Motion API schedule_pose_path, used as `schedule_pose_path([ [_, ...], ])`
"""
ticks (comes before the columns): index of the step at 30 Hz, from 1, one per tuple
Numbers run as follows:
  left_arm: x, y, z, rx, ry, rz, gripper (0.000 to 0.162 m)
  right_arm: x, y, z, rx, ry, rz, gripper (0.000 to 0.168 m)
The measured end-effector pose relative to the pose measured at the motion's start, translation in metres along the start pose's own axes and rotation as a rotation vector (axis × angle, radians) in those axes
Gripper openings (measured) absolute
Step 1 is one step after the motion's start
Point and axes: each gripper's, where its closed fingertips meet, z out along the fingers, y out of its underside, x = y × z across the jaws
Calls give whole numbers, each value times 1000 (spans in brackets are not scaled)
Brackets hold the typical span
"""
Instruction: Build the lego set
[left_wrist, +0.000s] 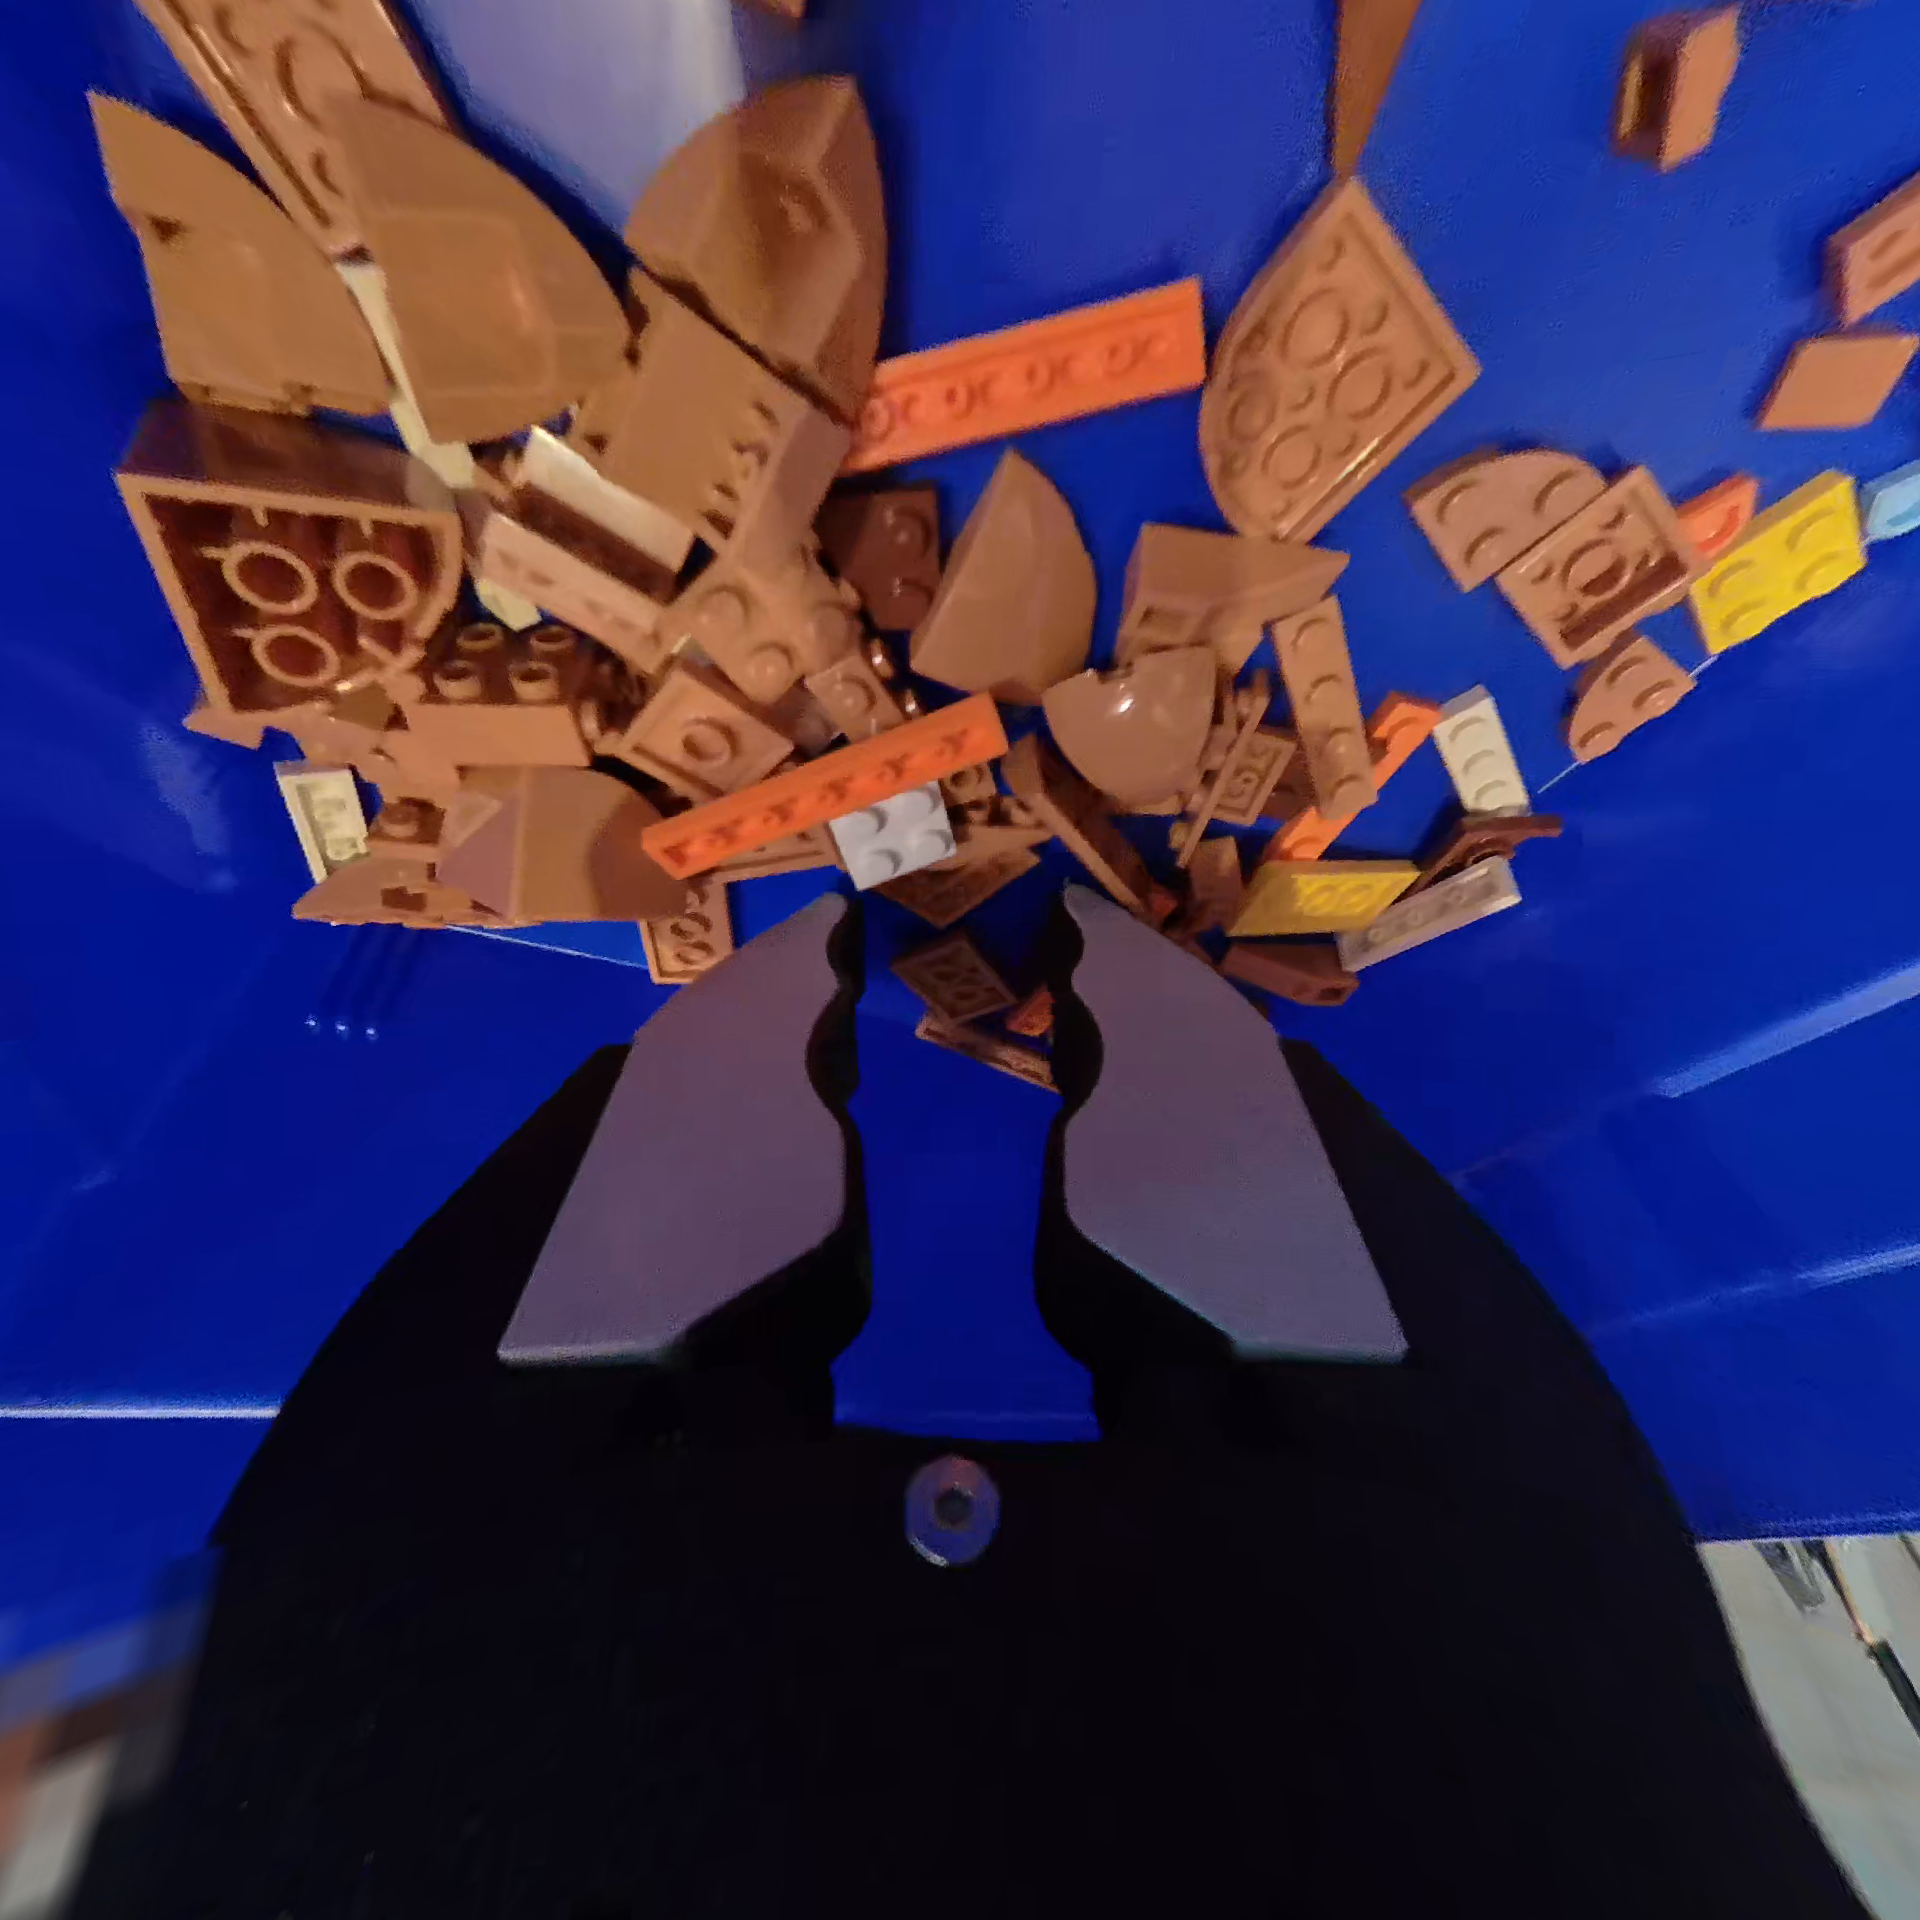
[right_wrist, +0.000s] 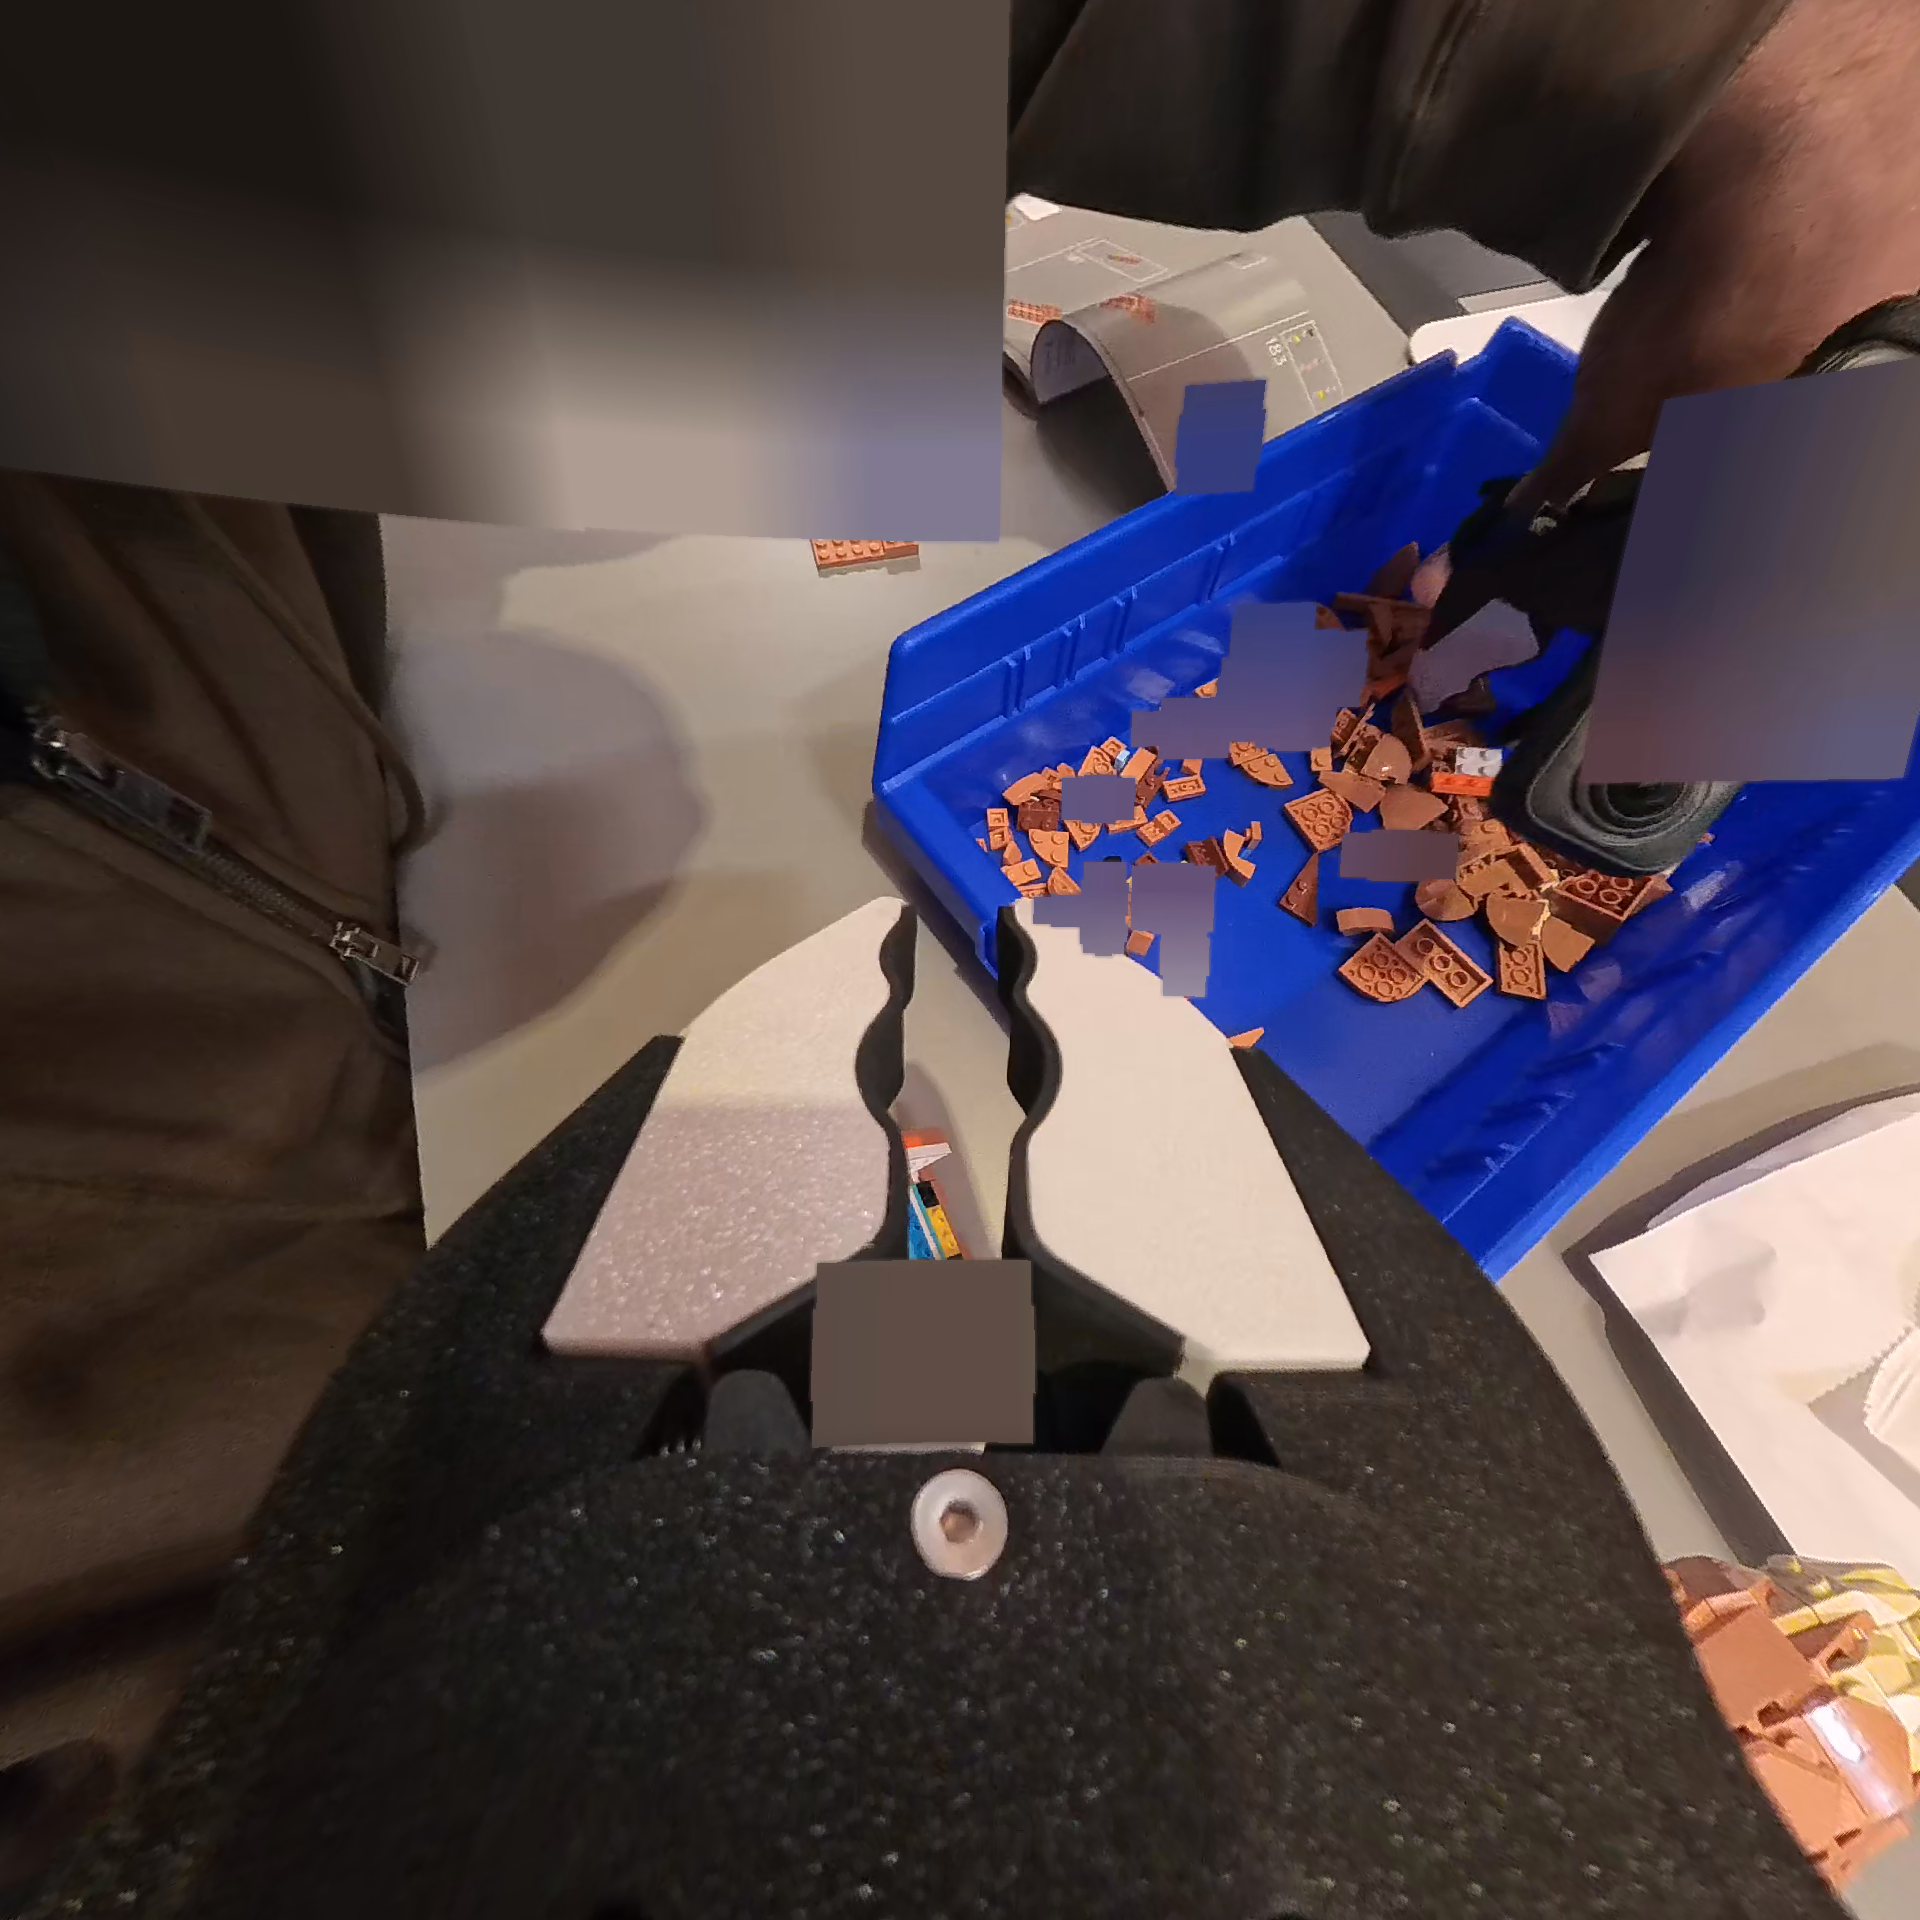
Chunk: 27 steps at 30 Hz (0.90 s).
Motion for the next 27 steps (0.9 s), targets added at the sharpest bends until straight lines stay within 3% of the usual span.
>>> schedule_pose_path([
  [12,-4,-4,-2,38,44,-79,30,-1,1,-1,2,1,1,14],
  [15,-5,1,0,-2,11,-70,41,-1,2,-2,2,4,3,14],
  [19,-6,0,0,16,0,-93,43,0,3,-3,3,7,6,14],
  [27,-8,-1,-1,30,-5,-128,34,-1,2,-4,6,9,2,14],
])
